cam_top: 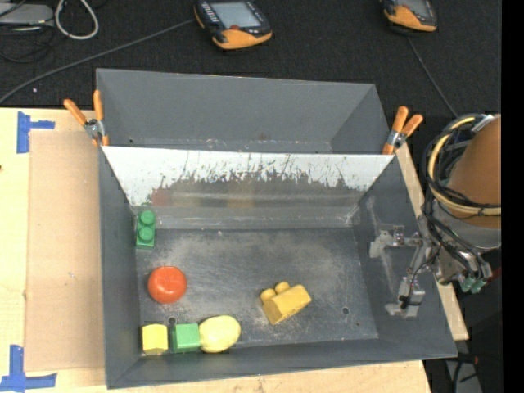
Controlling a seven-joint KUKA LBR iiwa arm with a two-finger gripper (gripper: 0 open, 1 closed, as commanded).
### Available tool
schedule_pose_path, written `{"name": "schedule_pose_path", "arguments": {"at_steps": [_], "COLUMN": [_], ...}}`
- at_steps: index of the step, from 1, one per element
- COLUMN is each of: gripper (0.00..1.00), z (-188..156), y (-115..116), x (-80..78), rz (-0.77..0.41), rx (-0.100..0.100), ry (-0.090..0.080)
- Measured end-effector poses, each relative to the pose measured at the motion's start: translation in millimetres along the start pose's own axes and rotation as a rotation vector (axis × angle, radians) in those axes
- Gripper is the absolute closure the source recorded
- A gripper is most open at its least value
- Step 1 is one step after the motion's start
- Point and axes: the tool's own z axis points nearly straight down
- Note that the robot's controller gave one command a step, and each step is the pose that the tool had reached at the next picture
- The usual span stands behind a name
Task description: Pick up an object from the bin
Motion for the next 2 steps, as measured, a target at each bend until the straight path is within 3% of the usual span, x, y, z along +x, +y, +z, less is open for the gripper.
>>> {"name": "schedule_pose_path", "arguments": {"at_steps": [1, 2], "gripper": [0.00, 0.00], "z": [-4, 53], "y": [1, 24], "x": [-1.5, -1.9], "rz": [-0.004, -0.156], "rx": [0.002, 0.002], "ry": [-0.007, -0.009]}}
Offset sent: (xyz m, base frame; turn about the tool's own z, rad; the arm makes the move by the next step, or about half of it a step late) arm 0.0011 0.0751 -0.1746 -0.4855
